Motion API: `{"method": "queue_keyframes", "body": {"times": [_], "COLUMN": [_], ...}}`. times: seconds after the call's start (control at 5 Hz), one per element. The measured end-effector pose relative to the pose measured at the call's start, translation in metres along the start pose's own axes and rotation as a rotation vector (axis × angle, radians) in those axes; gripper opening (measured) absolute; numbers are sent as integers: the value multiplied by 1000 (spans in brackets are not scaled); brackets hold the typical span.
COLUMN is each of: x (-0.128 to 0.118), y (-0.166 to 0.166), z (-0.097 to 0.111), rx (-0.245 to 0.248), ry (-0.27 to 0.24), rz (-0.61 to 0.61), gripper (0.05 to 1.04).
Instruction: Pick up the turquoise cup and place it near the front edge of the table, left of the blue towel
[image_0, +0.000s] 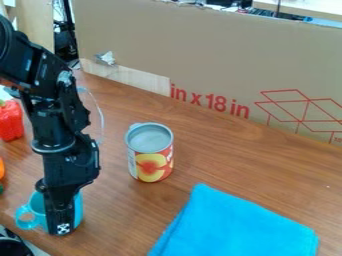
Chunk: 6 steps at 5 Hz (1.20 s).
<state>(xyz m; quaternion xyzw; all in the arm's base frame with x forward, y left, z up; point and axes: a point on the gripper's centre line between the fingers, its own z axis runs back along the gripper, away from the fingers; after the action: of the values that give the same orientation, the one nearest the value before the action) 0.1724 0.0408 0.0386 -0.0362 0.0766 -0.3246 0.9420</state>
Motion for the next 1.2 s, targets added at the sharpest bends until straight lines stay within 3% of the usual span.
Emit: {"method": "queue_keyframes", "body": {"times": [0.2, 0.4, 0.6, 0.8, 1.0, 1.2], "x": [-3, 2, 2, -13, -23, -26], "y": [-2, 6, 17, 42, 76, 111], "z": [3, 35, 70, 109, 130, 121], "rx": [-19, 0, 61, 148, 212, 193], "ry": [21, -72, -139, -185, -171, -114], "rz": [19, 56, 127, 272, 413, 485], "gripper": [629, 927, 1011, 1007, 1004, 1003]}}
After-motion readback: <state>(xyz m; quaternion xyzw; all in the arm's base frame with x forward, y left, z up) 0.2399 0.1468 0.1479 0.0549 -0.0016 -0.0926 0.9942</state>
